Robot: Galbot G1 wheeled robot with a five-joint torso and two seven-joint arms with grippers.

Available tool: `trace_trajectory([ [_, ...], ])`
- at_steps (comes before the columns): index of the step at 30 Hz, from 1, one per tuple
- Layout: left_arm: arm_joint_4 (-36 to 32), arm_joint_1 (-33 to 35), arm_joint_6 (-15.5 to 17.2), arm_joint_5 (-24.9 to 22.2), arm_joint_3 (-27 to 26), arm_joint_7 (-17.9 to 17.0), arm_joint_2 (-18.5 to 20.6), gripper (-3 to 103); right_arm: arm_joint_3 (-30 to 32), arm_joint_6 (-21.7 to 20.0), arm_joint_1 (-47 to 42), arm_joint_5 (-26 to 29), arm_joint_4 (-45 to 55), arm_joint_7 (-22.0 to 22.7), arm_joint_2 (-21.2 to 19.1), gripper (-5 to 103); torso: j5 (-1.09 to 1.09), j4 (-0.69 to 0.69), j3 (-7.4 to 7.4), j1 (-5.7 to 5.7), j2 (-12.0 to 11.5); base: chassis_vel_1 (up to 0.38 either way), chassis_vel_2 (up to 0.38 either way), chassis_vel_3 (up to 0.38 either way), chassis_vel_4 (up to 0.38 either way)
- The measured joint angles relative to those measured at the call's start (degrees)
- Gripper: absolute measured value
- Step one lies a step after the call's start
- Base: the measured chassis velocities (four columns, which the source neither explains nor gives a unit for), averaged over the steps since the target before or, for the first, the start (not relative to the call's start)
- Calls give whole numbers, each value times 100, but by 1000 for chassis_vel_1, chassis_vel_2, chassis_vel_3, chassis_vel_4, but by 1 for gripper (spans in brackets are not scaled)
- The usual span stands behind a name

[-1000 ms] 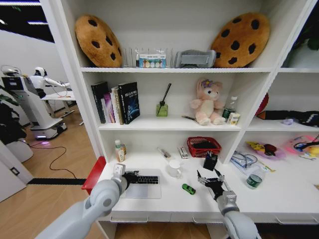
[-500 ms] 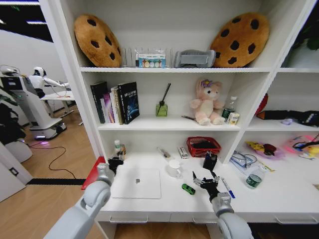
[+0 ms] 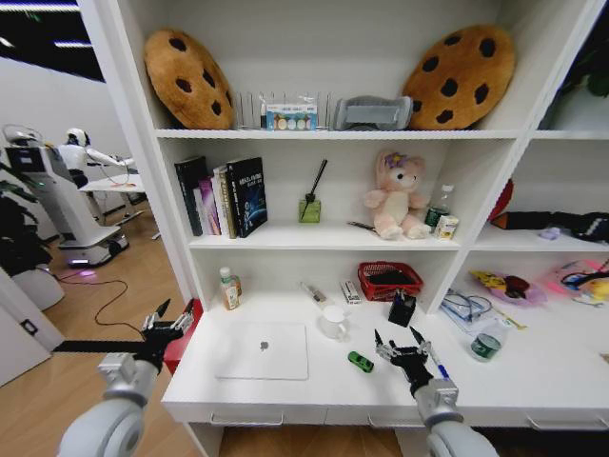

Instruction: Organize the objects on the table.

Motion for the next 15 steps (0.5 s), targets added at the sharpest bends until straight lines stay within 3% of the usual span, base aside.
trace_trajectory([
  [6, -387, 876, -223, 186, -107, 232, -527, 98, -29, 3, -77, -1, 105, 9, 51, 100, -1, 2, 0, 0, 0, 0, 0, 0, 0],
  [9, -514, 1228, -379, 333, -102, 267, -762, 100, -48, 9, -107, -8, 122, 15, 75, 100, 0, 3, 0, 0, 0, 0, 0, 0, 0],
  [15, -521, 1240, -390, 366, -70, 195, -791, 100, -97, 13, -131, -18, 166, 20, 97, 100, -1, 1, 1, 1, -1, 0, 0, 0, 0],
])
